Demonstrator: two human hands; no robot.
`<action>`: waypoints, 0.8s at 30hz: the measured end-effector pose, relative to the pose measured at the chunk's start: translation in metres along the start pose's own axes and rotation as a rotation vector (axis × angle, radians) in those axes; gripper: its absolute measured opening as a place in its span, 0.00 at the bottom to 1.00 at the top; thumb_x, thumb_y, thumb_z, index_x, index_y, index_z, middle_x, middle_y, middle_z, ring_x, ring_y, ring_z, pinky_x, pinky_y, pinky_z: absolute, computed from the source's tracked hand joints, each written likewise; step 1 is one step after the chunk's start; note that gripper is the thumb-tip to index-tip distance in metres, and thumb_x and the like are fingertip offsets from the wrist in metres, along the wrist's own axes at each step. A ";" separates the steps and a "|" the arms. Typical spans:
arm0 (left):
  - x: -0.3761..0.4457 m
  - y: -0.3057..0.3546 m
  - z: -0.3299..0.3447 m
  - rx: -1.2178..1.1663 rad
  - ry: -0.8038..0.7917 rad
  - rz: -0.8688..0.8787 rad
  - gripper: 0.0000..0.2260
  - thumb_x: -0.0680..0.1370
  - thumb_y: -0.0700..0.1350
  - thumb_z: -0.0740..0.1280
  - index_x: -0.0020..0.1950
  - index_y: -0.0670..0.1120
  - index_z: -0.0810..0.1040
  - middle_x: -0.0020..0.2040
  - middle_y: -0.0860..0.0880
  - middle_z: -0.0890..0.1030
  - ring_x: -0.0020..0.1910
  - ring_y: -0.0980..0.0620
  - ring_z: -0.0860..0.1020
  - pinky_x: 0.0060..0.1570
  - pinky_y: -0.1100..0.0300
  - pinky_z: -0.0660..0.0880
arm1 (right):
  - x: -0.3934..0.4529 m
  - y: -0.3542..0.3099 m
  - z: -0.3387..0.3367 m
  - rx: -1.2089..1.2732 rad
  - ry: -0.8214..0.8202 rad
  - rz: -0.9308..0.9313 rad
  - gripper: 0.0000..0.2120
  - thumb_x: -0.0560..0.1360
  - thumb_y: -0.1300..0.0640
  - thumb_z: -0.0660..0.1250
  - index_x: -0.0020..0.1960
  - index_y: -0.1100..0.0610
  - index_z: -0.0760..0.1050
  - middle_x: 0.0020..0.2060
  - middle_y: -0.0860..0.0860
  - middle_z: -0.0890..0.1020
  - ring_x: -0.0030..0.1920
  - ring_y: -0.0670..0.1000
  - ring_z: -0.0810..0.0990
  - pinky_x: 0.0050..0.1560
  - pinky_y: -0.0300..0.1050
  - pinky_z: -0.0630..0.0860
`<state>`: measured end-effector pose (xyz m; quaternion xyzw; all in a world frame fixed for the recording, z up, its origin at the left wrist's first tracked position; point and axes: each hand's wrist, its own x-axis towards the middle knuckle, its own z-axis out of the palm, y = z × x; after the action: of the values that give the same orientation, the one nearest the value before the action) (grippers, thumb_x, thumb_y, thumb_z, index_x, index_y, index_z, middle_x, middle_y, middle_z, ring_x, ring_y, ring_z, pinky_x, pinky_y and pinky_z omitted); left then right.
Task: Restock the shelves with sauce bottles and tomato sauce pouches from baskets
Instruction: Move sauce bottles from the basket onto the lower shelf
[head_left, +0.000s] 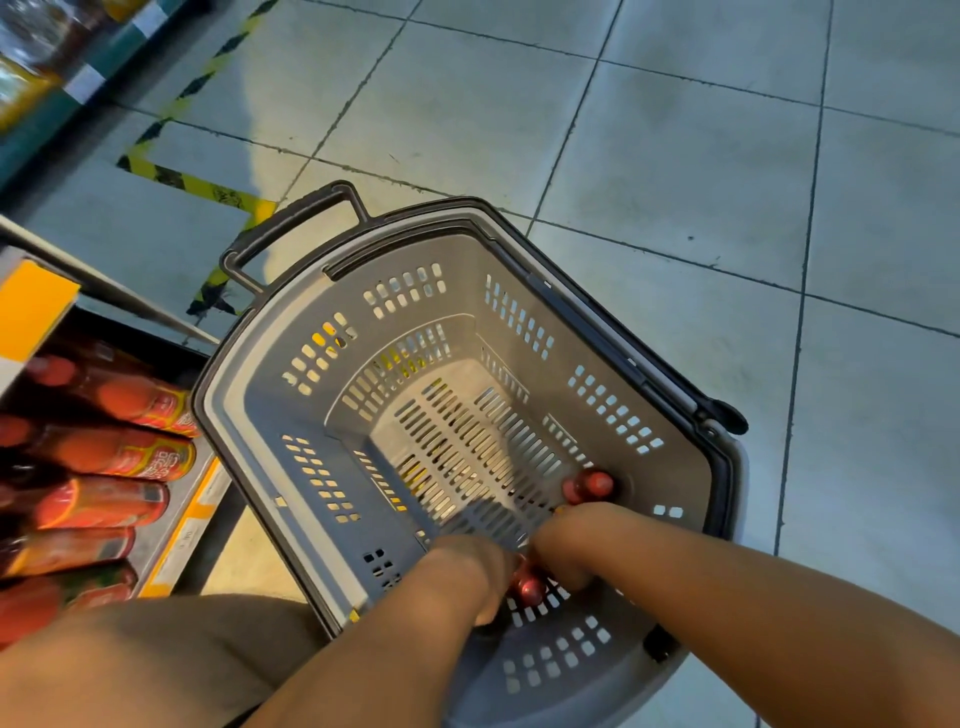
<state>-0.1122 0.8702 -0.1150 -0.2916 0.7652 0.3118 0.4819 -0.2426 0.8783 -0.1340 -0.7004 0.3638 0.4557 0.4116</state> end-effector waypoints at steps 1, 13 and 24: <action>0.001 -0.001 0.003 0.000 0.023 -0.011 0.25 0.78 0.36 0.70 0.74 0.45 0.70 0.66 0.41 0.78 0.65 0.39 0.78 0.60 0.44 0.77 | 0.003 0.001 0.002 -0.001 -0.006 0.004 0.26 0.79 0.65 0.66 0.76 0.57 0.67 0.68 0.58 0.74 0.62 0.60 0.75 0.64 0.55 0.73; -0.028 -0.012 0.010 -0.214 0.393 -0.092 0.24 0.75 0.43 0.75 0.68 0.51 0.72 0.62 0.45 0.80 0.61 0.41 0.79 0.58 0.44 0.77 | -0.006 0.003 0.009 0.119 0.410 0.068 0.12 0.79 0.51 0.69 0.63 0.48 0.75 0.50 0.46 0.79 0.49 0.52 0.79 0.52 0.51 0.79; -0.098 -0.036 -0.005 -0.506 0.735 -0.106 0.12 0.75 0.50 0.66 0.58 0.50 0.74 0.57 0.43 0.83 0.57 0.39 0.80 0.53 0.50 0.78 | -0.060 -0.015 -0.021 0.342 0.865 0.188 0.06 0.75 0.49 0.68 0.49 0.45 0.71 0.38 0.42 0.74 0.43 0.47 0.78 0.42 0.42 0.72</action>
<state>-0.0525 0.8576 -0.0301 -0.5305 0.7693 0.3396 0.1066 -0.2418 0.8729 -0.0687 -0.7121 0.6334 0.0910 0.2889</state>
